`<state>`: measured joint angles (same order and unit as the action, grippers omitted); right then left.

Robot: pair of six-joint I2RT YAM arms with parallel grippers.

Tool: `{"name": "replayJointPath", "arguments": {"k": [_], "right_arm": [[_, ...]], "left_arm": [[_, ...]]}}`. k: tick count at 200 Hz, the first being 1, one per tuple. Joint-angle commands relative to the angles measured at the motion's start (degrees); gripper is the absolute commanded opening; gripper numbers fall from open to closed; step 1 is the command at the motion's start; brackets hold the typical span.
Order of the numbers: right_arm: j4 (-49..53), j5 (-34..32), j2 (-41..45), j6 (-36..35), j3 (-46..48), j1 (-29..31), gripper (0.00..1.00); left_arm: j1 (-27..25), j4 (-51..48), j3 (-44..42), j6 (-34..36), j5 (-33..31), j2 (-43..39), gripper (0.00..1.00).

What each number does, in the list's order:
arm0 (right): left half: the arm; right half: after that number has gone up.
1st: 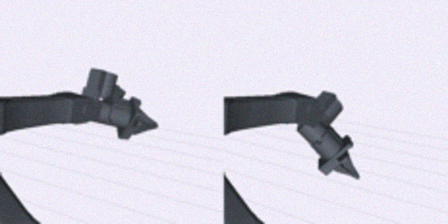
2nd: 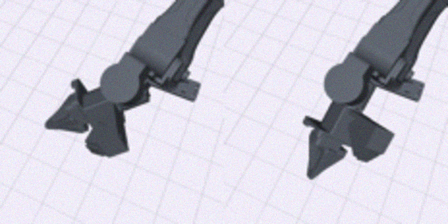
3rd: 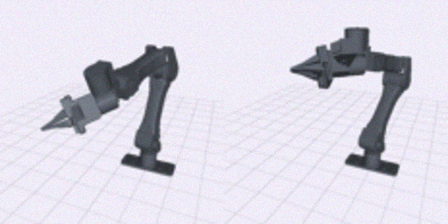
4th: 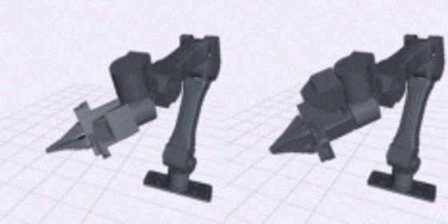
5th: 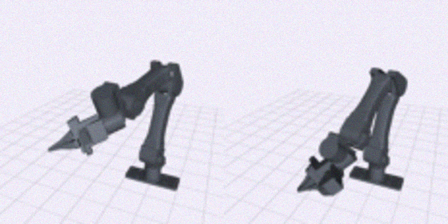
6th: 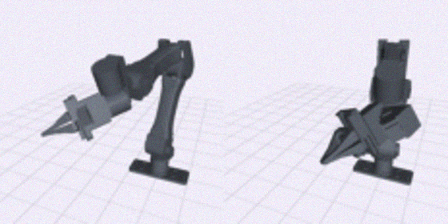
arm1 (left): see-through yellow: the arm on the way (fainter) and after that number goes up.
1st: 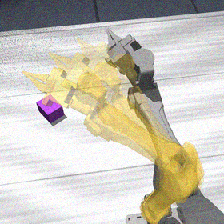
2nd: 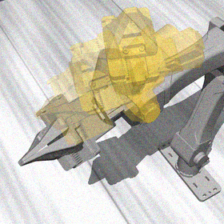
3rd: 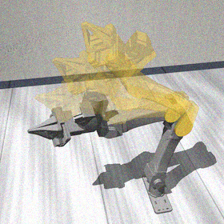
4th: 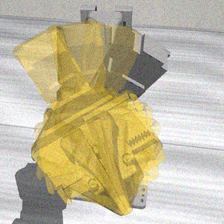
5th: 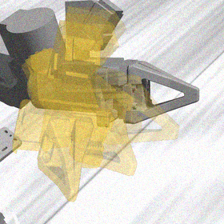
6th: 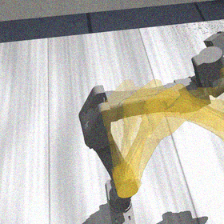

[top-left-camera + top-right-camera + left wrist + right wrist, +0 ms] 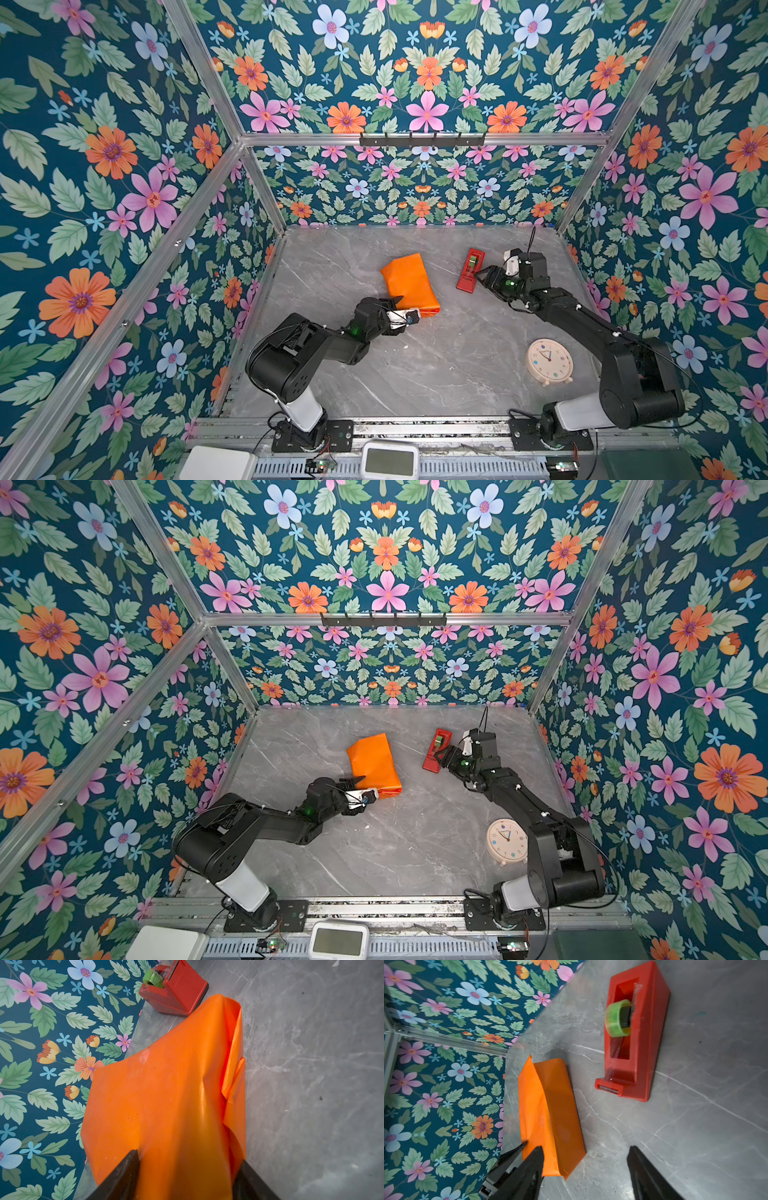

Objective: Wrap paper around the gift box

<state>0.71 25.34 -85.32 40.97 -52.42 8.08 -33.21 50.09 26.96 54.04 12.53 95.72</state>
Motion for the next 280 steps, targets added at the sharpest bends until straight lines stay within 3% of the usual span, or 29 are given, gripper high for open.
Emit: {"name": "replayJointPath", "arguments": {"k": [1,36,105,154,280], "right_arm": [[4.7,4.5,-4.3,1.2,-4.1,-1.4,0.60],[2.9,9.2,-13.9,1.4,-11.2,-2.0,0.49],[1.7,10.9,-23.7,3.2,-17.6,-3.1,0.46],[-1.7,13.6,-27.4,4.6,-17.7,-3.2,0.40],[-12.0,16.5,-30.3,13.7,-13.6,-3.6,0.11]], "left_arm": [[0.2,-3.4,-0.2,-0.4,-0.9,0.0,0.69],[0.2,-3.4,-0.1,-0.5,-0.8,0.0,0.69],[0.1,-3.3,-0.1,-0.5,-0.8,0.0,0.69],[0.2,-3.3,0.1,-0.5,-1.0,0.3,0.69],[0.2,-3.7,0.3,-0.4,-1.2,0.6,0.69]]}}
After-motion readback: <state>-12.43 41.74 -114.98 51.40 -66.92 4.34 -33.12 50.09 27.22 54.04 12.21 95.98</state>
